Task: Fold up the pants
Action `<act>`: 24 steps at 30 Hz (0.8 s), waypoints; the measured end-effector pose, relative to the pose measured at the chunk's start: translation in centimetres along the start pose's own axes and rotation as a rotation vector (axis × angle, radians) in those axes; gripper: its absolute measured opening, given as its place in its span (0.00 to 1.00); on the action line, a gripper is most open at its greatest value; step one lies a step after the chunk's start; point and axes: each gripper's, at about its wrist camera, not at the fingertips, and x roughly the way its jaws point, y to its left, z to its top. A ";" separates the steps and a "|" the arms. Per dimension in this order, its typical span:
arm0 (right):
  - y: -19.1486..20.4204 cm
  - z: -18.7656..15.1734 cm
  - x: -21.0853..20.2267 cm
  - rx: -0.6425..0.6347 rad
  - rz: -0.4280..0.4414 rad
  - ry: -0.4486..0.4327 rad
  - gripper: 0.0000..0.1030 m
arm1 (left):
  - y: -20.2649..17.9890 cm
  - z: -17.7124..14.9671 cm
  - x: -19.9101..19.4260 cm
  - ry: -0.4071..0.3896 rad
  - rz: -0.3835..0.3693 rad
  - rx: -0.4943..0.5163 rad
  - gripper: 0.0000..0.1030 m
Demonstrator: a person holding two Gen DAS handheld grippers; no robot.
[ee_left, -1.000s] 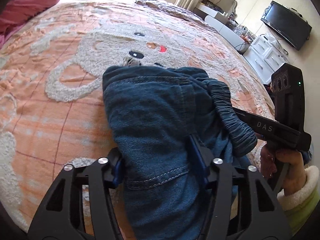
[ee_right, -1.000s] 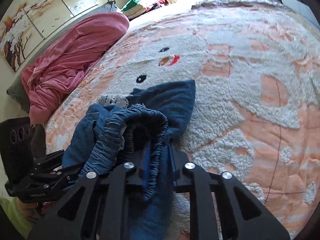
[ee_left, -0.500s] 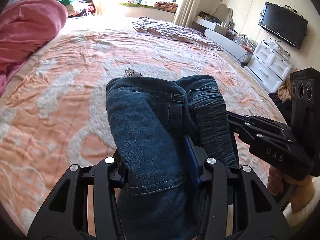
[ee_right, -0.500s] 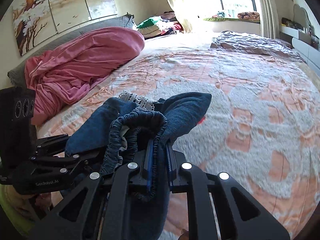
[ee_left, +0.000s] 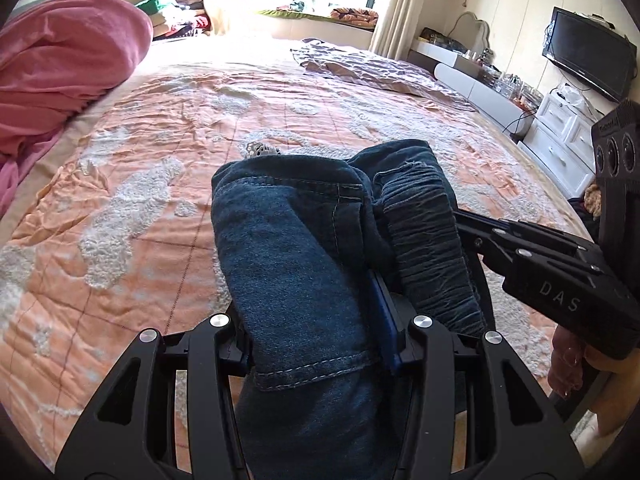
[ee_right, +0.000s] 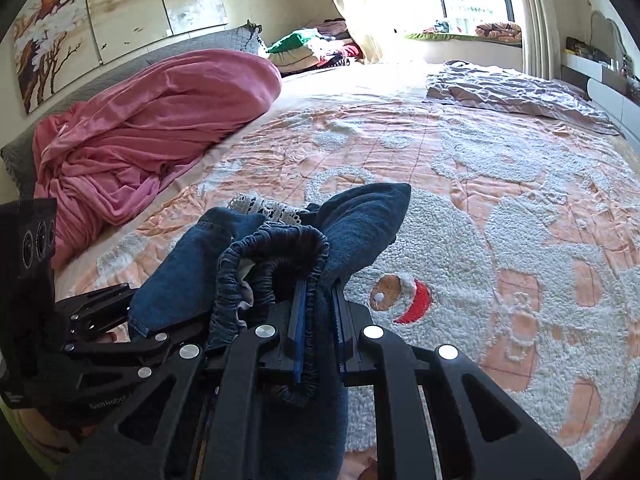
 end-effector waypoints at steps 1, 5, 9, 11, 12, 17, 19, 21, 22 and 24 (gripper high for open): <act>-0.1 0.0 0.5 0.004 -0.001 0.008 0.11 | 0.1 -0.1 0.1 0.004 0.000 -0.001 0.37; -0.7 -0.7 1.6 0.033 -0.008 0.033 0.11 | 0.5 -0.4 0.7 0.023 0.005 -0.004 0.37; -1.8 -1.4 2.0 0.063 -0.019 0.056 0.11 | 1.3 -0.8 1.0 0.038 -0.004 -0.029 0.37; -2.3 -1.7 2.2 0.082 -0.023 0.072 0.13 | 1.5 -0.9 1.0 0.041 -0.006 -0.032 0.37; -2.6 -1.9 2.3 0.091 -0.028 0.080 0.14 | 1.6 -0.9 1.1 0.044 -0.007 -0.035 0.37; -3.7 -2.8 3.3 0.129 -0.065 0.129 0.25 | 2.1 -1.4 1.3 0.059 0.001 -0.049 0.44; -4.1 -3.2 3.5 0.155 -0.068 0.141 0.28 | 2.2 -1.4 1.4 0.063 0.001 -0.049 0.46; -4.3 -3.4 3.6 0.168 -0.072 0.147 0.29 | 2.3 -1.4 1.4 0.066 -0.001 -0.047 0.47; -4.2 -3.4 3.6 0.162 -0.080 0.147 0.29 | 2.3 -1.5 1.5 0.068 -0.001 -0.047 0.47; -3.9 -3.5 3.6 0.145 -0.104 0.150 0.30 | 2.4 -1.6 1.5 0.073 -0.003 -0.049 0.47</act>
